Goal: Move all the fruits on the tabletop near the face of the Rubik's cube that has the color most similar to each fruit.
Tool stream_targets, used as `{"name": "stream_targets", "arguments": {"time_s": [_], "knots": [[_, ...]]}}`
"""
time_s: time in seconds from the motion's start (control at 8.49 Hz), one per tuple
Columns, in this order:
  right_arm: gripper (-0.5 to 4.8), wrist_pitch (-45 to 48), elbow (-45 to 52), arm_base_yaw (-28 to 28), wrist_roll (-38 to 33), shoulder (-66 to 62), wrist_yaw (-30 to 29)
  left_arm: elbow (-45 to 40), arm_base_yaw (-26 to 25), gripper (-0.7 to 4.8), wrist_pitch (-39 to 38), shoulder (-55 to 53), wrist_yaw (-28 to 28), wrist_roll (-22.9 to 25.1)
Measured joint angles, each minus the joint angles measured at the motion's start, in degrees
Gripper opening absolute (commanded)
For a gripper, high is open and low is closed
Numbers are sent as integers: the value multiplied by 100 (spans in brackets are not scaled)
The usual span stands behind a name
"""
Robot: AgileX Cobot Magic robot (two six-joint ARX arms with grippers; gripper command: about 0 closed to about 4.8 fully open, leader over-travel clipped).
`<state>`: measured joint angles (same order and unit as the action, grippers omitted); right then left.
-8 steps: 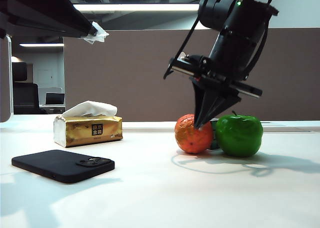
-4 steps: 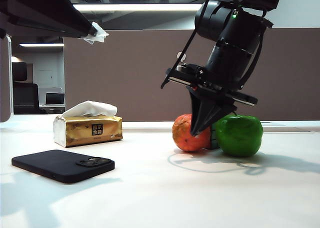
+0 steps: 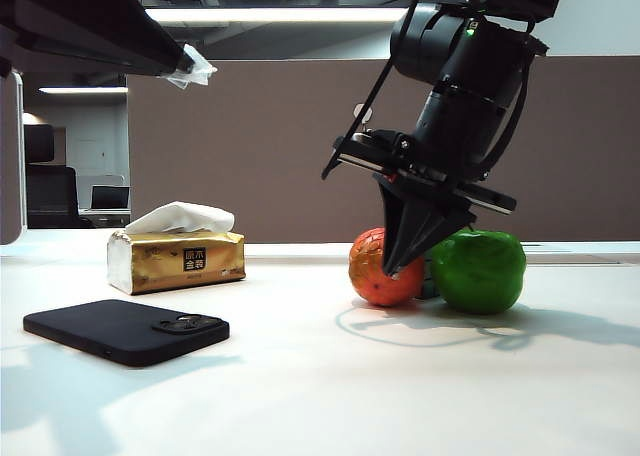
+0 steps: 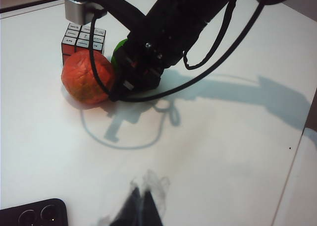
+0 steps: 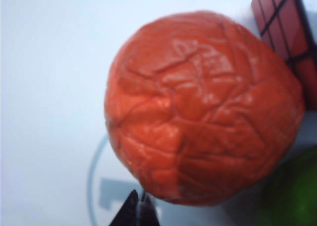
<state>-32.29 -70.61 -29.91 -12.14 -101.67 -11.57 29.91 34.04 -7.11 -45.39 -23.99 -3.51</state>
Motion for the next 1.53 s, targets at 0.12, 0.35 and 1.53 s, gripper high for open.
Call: {"name": "stream_targets", "arguments": {"time_s": [0.12, 0.35, 1.53], "knots": [[-1, -92, 0, 0, 0, 0, -2, 0, 0, -5, 0, 0, 0, 0], [-1, -437, -2, 4, 13, 37, -573, 0, 0, -5, 0, 0, 0, 0], [-1, 739, 9, 68, 1432, 3630, 1620, 0, -566, -5, 1799, 448, 1360, -149]]}}
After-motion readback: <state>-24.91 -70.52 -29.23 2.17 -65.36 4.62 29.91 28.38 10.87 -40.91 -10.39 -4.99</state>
